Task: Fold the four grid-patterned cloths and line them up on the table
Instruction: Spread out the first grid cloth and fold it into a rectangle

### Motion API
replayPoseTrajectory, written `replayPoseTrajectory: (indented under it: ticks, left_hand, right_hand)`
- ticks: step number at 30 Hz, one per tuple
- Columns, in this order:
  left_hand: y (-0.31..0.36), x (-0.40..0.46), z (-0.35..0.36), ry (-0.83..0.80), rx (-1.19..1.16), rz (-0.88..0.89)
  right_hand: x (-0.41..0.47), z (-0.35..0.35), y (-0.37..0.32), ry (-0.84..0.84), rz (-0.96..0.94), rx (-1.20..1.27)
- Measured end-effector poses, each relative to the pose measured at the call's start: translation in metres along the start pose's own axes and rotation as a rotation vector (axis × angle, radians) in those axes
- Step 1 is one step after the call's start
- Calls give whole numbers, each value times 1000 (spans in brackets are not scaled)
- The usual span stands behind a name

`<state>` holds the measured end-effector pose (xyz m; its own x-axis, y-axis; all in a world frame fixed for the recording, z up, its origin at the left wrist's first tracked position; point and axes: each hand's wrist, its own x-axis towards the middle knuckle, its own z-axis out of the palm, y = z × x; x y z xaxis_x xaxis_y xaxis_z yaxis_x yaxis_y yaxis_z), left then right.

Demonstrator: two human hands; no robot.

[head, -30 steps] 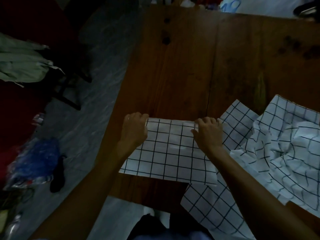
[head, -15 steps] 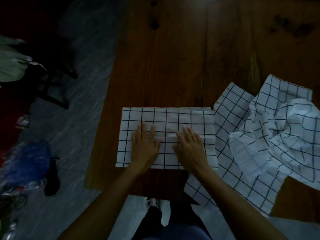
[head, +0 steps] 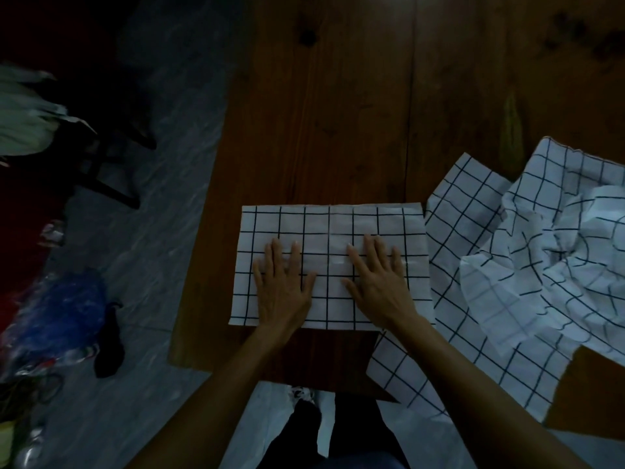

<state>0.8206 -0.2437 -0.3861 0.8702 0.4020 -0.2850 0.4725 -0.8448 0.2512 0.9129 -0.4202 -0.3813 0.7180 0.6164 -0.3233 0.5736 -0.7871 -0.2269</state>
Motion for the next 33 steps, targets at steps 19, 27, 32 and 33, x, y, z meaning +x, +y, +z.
replayPoseTrajectory:
  ticks: [19, 27, 32, 33]
  left_hand:
    - [9, 6, 3, 102, 31, 180]
    - [7, 3, 14, 53, 44, 84]
    - [6, 2, 13, 49, 50, 138]
    - [4, 2, 13, 47, 51, 153]
  right_hand:
    - [12, 8, 9, 111, -82, -14]
    - [0, 18, -23, 220, -92, 1]
    - [-6, 30, -15, 192, -37, 4]
    - [-5, 29, -16, 190, -39, 1]
